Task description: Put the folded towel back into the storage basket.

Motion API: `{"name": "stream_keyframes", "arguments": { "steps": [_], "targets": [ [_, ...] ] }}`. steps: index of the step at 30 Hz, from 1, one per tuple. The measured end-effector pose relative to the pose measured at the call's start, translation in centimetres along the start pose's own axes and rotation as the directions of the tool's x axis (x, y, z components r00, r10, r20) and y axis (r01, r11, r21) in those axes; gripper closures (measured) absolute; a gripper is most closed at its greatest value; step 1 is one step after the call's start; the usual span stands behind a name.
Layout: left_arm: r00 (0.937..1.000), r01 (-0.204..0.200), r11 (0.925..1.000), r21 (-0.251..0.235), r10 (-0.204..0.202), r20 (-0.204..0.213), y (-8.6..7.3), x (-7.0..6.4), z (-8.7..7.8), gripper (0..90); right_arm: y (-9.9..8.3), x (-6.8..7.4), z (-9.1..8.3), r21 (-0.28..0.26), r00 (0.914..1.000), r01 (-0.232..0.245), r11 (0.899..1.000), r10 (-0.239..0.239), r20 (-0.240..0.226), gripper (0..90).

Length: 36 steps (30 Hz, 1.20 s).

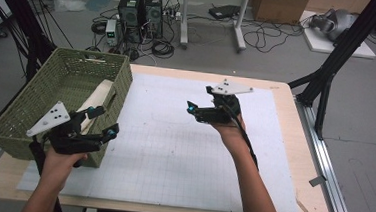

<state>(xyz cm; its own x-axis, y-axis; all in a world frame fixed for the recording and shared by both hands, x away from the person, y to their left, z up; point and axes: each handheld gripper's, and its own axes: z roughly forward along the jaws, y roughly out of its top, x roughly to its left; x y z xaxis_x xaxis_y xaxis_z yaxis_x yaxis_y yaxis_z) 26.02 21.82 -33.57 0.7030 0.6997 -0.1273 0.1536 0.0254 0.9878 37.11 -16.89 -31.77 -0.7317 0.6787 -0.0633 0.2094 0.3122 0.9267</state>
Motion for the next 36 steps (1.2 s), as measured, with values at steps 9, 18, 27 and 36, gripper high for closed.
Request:
{"name": "stream_keyframes", "arguments": {
  "steps": [9,18,27,36],
  "targets": [
    [0.9963,-0.021,0.999,0.04,0.017,0.084,-0.8,-1.4,2.0,18.5,-4.5,-0.6,-5.7,-0.001,0.9939,-0.038,0.999,0.038,0.104,16.4],
    [0.9969,-0.058,0.9974,0.043,0.056,0.056,-2.0,-2.7,3.3,19.2,-7.8,-0.5,-9.3,-0.025,0.982,-0.071,0.997,0.074,0.174,16.4],
    [0.9946,-0.056,0.9958,0.073,0.049,0.092,-3.7,-3.0,5.0,21.1,-11.7,-0.1,-12.2,-0.025,0.9589,-0.095,0.995,0.098,0.266,16.4],
    [0.9931,-0.069,0.9952,0.07,0.061,0.1,-4.8,-3.4,6.4,20.4,-15.0,-0.3,-13.8,0.001,0.9468,-0.13,0.991,0.124,0.297,16.4]
  ]
}}
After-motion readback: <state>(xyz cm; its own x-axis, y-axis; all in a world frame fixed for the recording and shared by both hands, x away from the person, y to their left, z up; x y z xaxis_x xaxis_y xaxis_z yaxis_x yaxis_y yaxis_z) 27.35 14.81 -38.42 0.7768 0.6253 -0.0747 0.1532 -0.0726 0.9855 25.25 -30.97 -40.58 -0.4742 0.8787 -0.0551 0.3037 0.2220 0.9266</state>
